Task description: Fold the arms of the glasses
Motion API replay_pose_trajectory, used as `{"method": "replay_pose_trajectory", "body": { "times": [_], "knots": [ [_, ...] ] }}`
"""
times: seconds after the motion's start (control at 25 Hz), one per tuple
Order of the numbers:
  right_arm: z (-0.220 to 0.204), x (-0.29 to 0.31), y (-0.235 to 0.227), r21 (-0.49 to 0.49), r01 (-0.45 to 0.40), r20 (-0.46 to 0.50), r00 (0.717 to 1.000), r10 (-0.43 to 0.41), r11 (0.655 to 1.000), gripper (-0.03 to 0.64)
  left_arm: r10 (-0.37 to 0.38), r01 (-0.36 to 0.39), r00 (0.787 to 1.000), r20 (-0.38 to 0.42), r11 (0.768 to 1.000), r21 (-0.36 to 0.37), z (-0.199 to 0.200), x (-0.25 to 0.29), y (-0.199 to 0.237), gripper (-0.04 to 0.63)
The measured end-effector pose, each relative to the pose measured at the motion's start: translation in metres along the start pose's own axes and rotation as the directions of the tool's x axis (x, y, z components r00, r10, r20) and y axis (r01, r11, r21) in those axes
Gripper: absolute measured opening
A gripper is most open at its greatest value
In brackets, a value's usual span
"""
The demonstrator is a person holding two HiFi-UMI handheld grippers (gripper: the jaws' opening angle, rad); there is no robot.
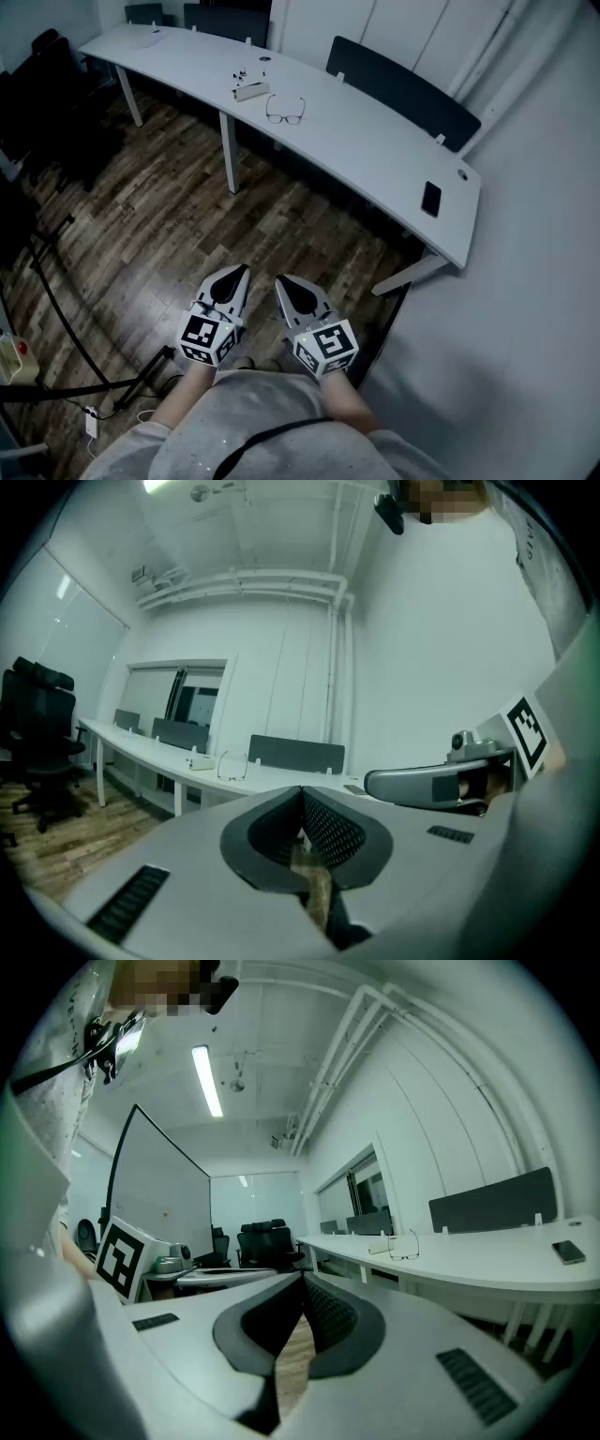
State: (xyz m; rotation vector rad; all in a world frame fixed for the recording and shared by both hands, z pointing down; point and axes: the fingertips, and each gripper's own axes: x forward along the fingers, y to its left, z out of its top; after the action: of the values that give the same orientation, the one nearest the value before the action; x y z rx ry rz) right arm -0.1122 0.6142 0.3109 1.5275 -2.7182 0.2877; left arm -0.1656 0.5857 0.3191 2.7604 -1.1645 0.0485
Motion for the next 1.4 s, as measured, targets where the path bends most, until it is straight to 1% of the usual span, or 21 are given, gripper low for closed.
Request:
{"method": "replay_pose_trajectory", "body": {
  "times": [0.16, 0.36, 0.56, 0.68, 0.8, 0.92, 1.04, 1.24, 1.4],
  "knots": [
    [-0.004, -0.003, -0.007, 0.006, 0.001, 0.002, 1.000, -0.001, 1.000, 0.018, -0.002, 0.002, 1.000, 0.005, 1.000, 0.004, -0.003, 0.005, -0.007, 0.014],
    [-0.005, -0.009, -0.006, 0.003, -0.020, 0.001, 1.000, 0.020, 1.000, 0.018, 0.028, -0.027, 1.000, 0.006, 1.000, -0.013, -0.005, 0.002, -0.011, 0.014],
    [-0.006, -0.010, -0.009, -0.007, -0.026, 0.008, 1.000, 0.026, 1.000, 0.018, 0.038, -0.037, 0.999, 0.015, 0.999, -0.014, -0.006, 0.006, -0.011, 0.014],
    [-0.002, -0.007, -0.019, -0.014, -0.025, 0.018, 1.000, 0.025, 1.000, 0.018, 0.036, -0.036, 0.999, 0.022, 0.999, -0.014, -0.004, 0.017, -0.010, 0.014],
    [0.003, 0.004, -0.035, -0.013, -0.014, 0.036, 0.999, 0.015, 1.000, 0.018, 0.014, -0.014, 0.999, 0.030, 1.000, -0.002, -0.001, 0.039, -0.007, 0.014],
    [0.002, 0.024, -0.051, -0.028, -0.023, 0.027, 0.999, 0.024, 0.999, 0.018, 0.008, -0.007, 1.000, 0.028, 1.000, -0.015, -0.003, 0.068, 0.006, 0.014],
    [0.002, 0.050, -0.070, -0.024, -0.023, 0.018, 1.000, 0.024, 0.999, 0.018, -0.006, 0.006, 1.000, 0.023, 1.000, -0.017, -0.001, 0.095, 0.024, 0.014],
    [0.011, 0.102, -0.105, -0.020, -0.017, 0.009, 1.000, 0.017, 1.000, 0.020, -0.002, 0.002, 1.000, 0.021, 0.999, -0.038, 0.008, 0.145, 0.068, 0.014],
    [0.018, 0.142, -0.132, -0.007, -0.009, 0.006, 1.000, 0.009, 1.000, 0.020, -0.020, 0.020, 1.000, 0.012, 0.999, -0.033, 0.014, 0.181, 0.097, 0.014]
  ]
}}
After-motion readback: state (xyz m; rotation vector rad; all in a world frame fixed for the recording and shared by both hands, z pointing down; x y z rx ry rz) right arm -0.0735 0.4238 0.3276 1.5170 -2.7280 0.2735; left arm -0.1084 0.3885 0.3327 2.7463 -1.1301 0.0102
